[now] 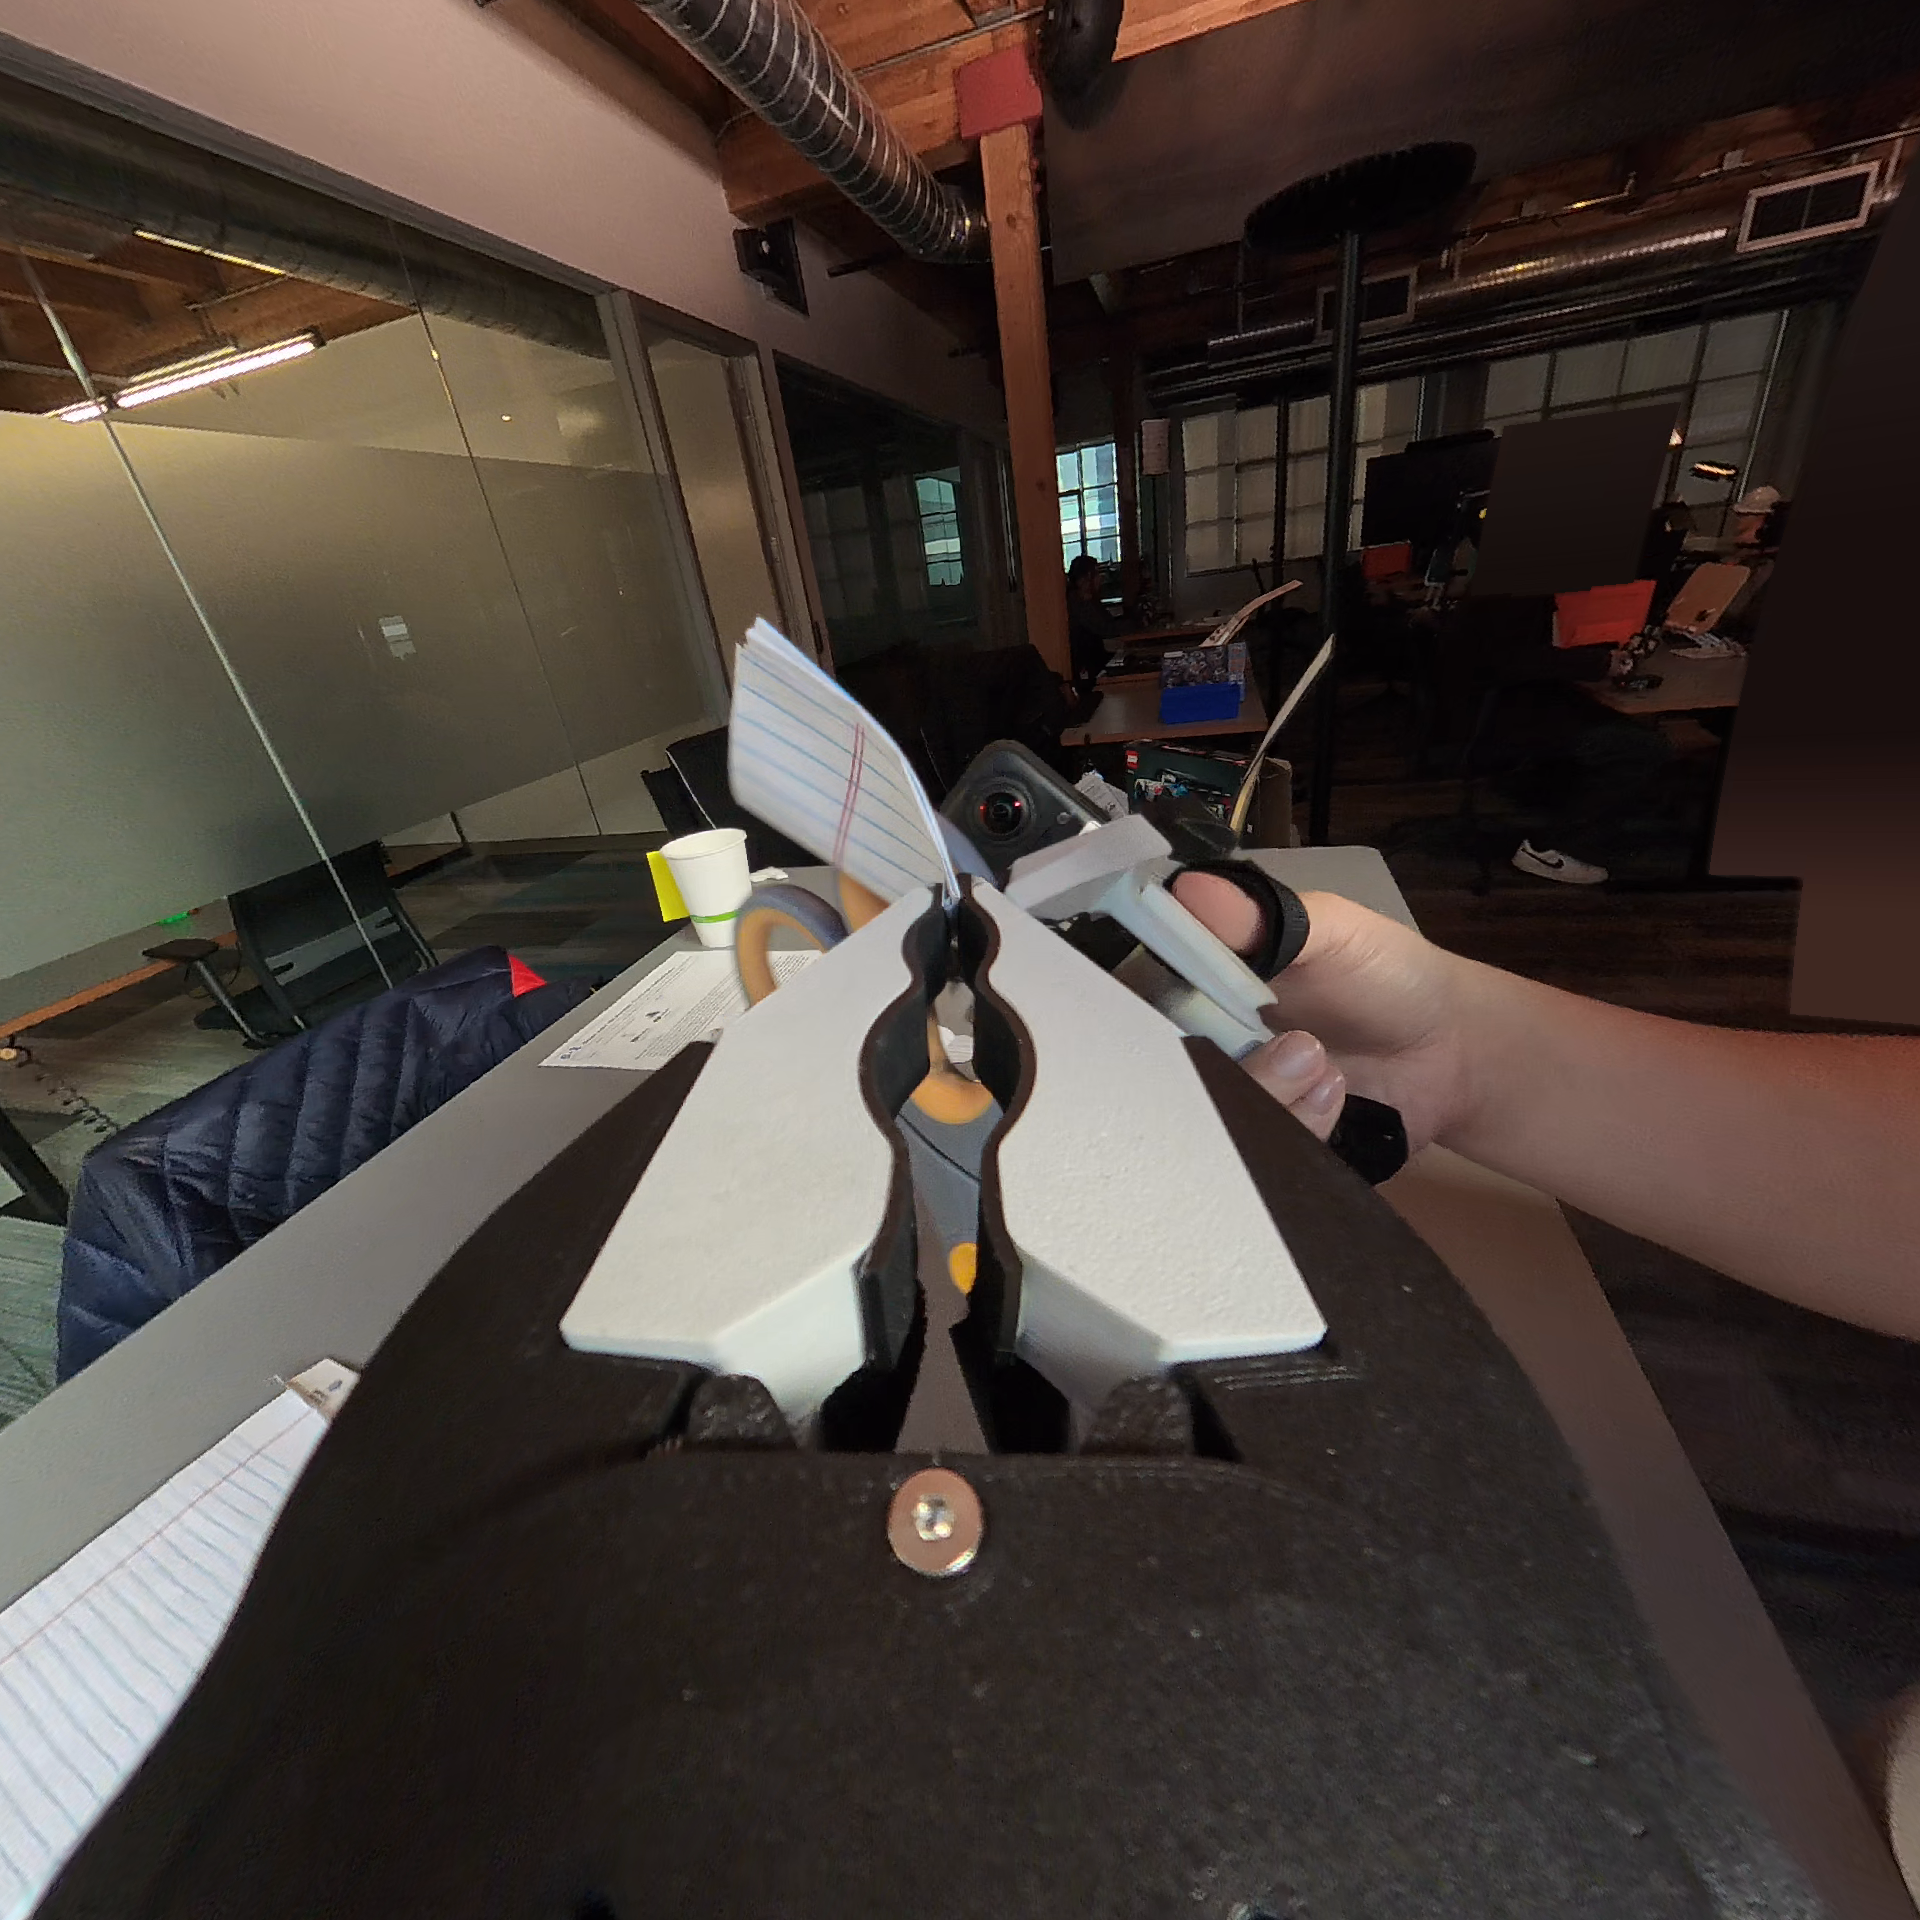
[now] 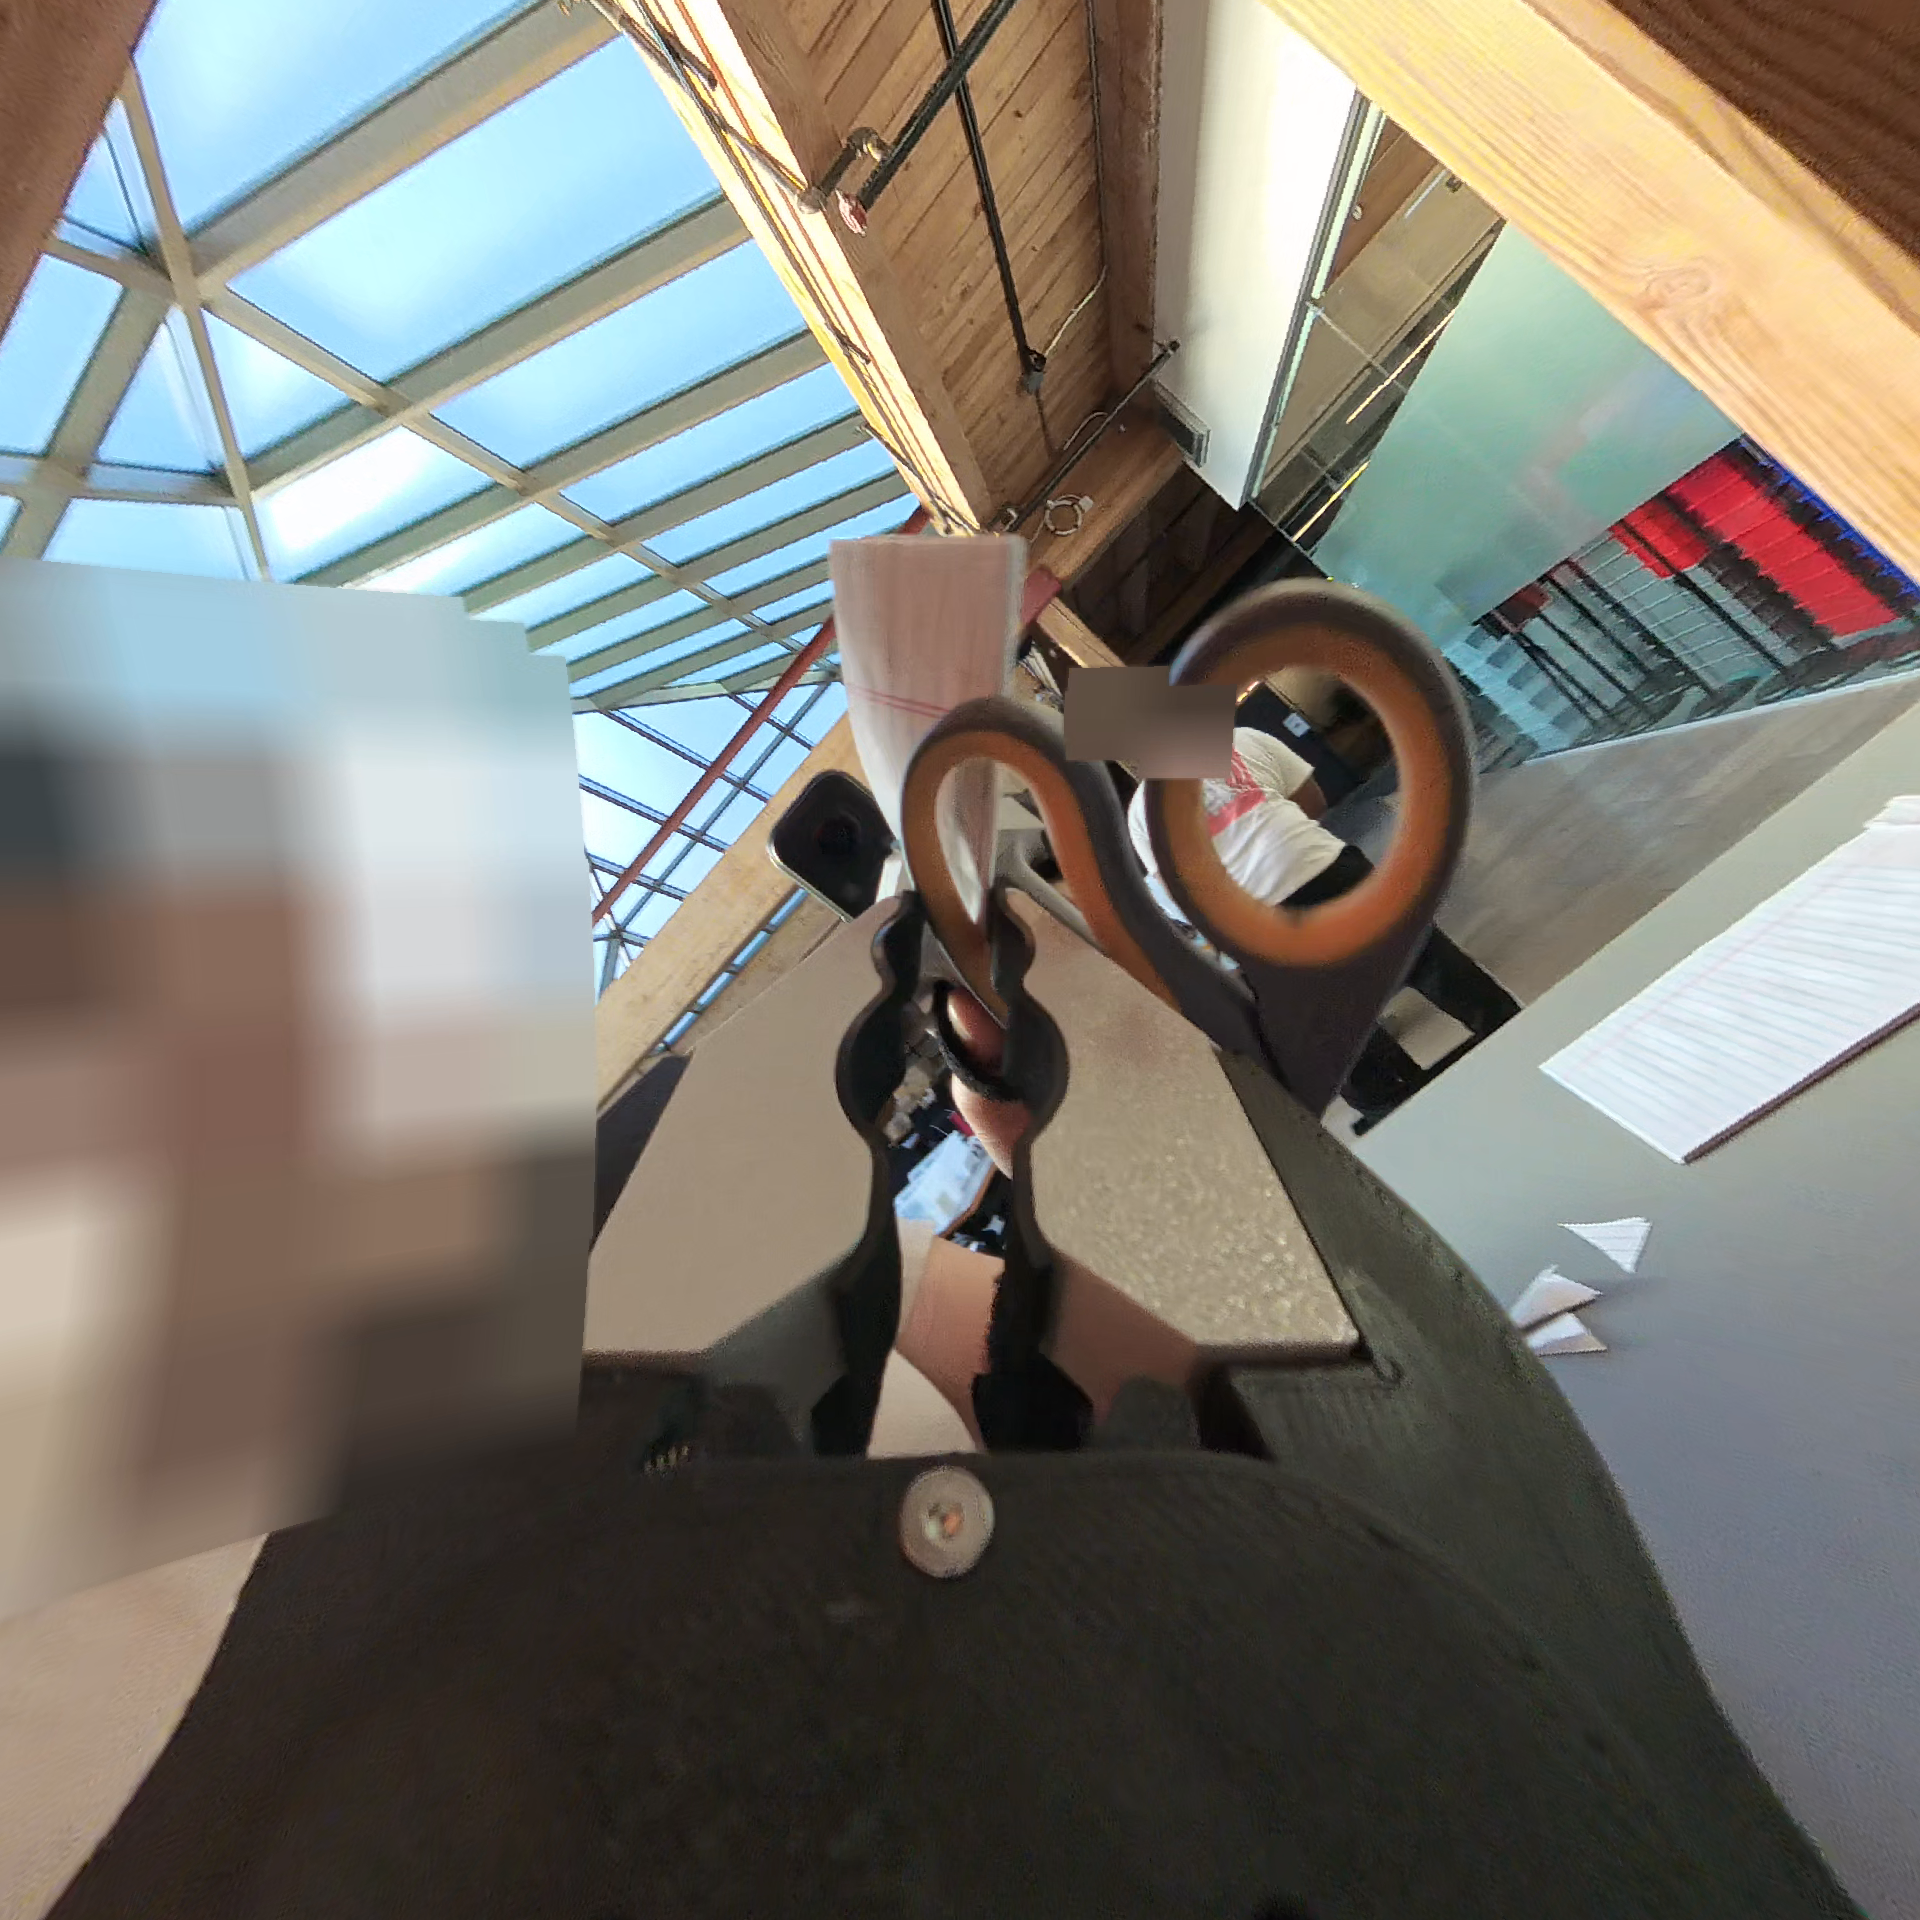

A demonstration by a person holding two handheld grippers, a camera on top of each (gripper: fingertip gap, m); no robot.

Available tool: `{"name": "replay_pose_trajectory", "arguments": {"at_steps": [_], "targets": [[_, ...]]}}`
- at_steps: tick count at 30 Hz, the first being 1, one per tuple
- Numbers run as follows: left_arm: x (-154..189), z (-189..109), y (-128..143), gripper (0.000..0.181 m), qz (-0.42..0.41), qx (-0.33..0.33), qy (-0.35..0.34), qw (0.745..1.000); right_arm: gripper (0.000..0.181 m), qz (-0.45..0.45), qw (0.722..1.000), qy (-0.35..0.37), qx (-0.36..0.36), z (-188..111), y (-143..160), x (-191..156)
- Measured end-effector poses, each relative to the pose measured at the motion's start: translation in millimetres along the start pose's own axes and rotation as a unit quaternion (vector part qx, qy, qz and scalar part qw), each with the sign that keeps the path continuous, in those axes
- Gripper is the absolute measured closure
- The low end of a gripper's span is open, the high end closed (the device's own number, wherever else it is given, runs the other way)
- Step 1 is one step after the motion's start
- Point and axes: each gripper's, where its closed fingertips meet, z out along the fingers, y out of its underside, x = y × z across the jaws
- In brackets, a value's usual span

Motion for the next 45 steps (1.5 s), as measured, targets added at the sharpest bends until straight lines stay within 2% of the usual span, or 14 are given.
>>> {"name": "replay_pose_trajectory", "arguments": {"at_steps": [1,7,10,16,21,26,29,32,34,36,38,40,42,45], "targets": [[-5.9,-3.8,-1.2,0.181,-0.014,0.000,0.001,1.000,0.174,-0.014,1.000,0.017,-0.010,-1.5,0.5,8.0],[-65.1,-42.7,0.1,0.181,-0.167,-0.004,0.011,0.986,0.177,-0.147,0.980,0.060,-0.120,6.5,23.2,37.9],[-95.8,-67.3,-2.4,0.181,-0.218,0.017,0.001,0.976,0.177,-0.270,0.933,0.117,-0.208,13.7,34.8,60.4],[-127.7,-99.4,14.4,0.181,-0.223,-0.030,-0.047,0.973,0.176,-0.498,0.748,0.102,-0.427,24.7,94.0,101.4],[-135.4,-109.0,17.3,0.181,-0.239,-0.027,-0.051,0.969,0.176,-0.624,0.523,0.047,-0.579,-5.4,163.2,125.8],[-131.4,-109.3,50.2,0.181,-0.279,-0.090,-0.042,0.955,0.172,-0.647,0.406,-0.008,-0.646,-59.4,194.7,136.0],[-122.6,-107.6,70.6,0.181,-0.300,-0.123,-0.040,0.945,0.170,-0.629,0.366,-0.011,-0.685,-90.3,190.2,143.1],[-101.0,-110.1,92.9,0.181,-0.314,-0.160,-0.042,0.935,0.163,-0.610,0.360,0.031,-0.705,-108.6,172.6,149.5],[-78.2,-117.9,116.1,0.181,-0.318,-0.190,-0.058,0.927,0.159,-0.571,0.387,0.107,-0.716,-121.8,154.2,153.5],[-50.5,-129.1,144.4,0.181,-0.315,-0.225,-0.082,0.918,0.160,-0.488,0.502,0.203,-0.685,-122.0,144.9,148.6],[-27.6,-141.7,168.1,0.181,-0.309,-0.243,-0.122,0.911,0.164,-0.291,0.678,0.310,-0.599,-102.2,155.1,131.4],[-13.4,-152.1,186.3,0.181,-0.299,-0.251,-0.166,0.906,0.162,-0.114,0.789,0.347,-0.495,-74.2,168.2,115.9],[-0.3,-153.6,197.8,0.181,-0.311,-0.253,-0.182,0.898,0.166,-0.067,0.813,0.376,-0.439,-62.2,174.8,116.8],[20.8,-150.2,211.7,0.181,-0.320,-0.287,-0.176,0.886,0.150,-0.101,0.768,0.451,-0.444,-75.7,182.5,133.7]]}}
